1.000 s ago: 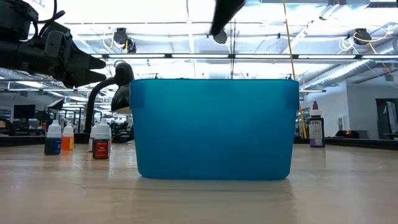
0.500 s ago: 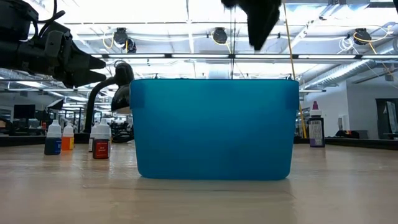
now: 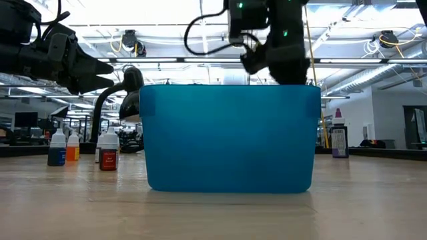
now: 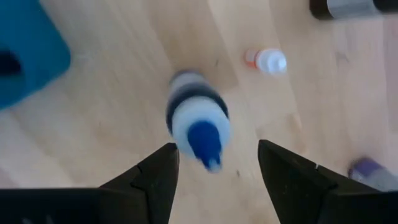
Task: Pick & Place food coloring
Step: Put the blue big food coloring bottle into the blue bin
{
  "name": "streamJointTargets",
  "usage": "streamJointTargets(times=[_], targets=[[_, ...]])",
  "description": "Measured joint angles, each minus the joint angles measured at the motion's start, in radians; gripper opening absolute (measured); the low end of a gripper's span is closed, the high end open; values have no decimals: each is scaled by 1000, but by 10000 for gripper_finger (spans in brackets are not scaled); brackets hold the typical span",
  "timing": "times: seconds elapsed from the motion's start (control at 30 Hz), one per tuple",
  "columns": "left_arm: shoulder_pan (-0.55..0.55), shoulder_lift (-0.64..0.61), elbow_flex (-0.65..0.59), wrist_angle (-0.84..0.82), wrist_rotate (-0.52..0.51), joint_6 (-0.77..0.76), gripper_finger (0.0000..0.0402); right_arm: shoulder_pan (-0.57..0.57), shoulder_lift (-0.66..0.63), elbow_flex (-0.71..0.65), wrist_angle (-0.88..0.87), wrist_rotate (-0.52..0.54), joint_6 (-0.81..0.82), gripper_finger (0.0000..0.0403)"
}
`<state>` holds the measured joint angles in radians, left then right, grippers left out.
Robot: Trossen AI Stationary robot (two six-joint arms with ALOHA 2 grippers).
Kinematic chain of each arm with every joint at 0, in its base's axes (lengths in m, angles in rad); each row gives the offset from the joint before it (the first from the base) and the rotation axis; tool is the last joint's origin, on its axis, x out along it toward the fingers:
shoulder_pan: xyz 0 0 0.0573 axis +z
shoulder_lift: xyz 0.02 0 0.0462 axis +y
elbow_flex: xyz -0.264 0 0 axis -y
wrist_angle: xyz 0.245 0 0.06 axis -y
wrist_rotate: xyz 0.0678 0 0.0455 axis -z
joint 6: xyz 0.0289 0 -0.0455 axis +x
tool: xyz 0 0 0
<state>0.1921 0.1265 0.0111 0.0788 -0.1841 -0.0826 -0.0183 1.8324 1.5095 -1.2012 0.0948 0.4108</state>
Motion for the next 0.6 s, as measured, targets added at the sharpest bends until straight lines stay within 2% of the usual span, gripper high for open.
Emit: streamJointTargets(times=[0.23, 0.6], targets=[[0, 0, 0, 0, 0, 0, 390, -8, -1, -71, 141, -44, -16, 205], [0, 0, 0, 0, 0, 0, 390, -9, 0, -166, 267, -48, -33, 204]])
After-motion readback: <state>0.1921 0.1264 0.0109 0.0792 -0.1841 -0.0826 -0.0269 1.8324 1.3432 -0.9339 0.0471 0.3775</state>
